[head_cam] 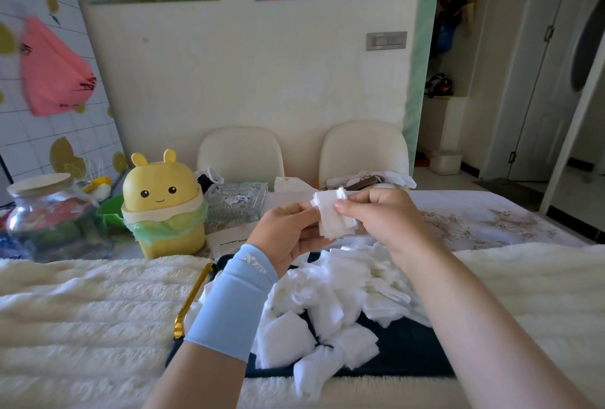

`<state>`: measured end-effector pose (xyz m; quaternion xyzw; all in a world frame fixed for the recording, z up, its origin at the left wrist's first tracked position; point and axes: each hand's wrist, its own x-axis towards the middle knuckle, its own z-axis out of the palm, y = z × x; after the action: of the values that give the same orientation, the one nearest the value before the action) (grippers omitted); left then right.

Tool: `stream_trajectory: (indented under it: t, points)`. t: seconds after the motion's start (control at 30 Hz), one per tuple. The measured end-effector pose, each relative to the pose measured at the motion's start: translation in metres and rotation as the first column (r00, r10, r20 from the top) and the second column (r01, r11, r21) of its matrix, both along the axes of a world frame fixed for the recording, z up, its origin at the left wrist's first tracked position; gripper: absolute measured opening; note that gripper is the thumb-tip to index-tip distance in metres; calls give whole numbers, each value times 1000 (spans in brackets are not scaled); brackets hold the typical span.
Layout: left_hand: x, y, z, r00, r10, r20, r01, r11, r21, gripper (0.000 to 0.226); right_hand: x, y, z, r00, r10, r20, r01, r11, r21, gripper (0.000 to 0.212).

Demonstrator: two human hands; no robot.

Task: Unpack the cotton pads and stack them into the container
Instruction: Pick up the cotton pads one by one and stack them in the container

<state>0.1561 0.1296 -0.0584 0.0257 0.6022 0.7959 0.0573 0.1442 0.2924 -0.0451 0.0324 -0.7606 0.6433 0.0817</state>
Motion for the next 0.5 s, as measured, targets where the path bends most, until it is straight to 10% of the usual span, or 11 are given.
stream_trajectory:
  t: [0.37,0.5]
  points:
    - [1,-7,4,995,31,-90,-51,971,-233,16,-2,-1,-1,999,38,-21,-37,998,58,34]
    - [-3,-19,5,973,206,-106,-228,931,-285,13,-3,13,-4,983,153,-98,-83,858,507,30]
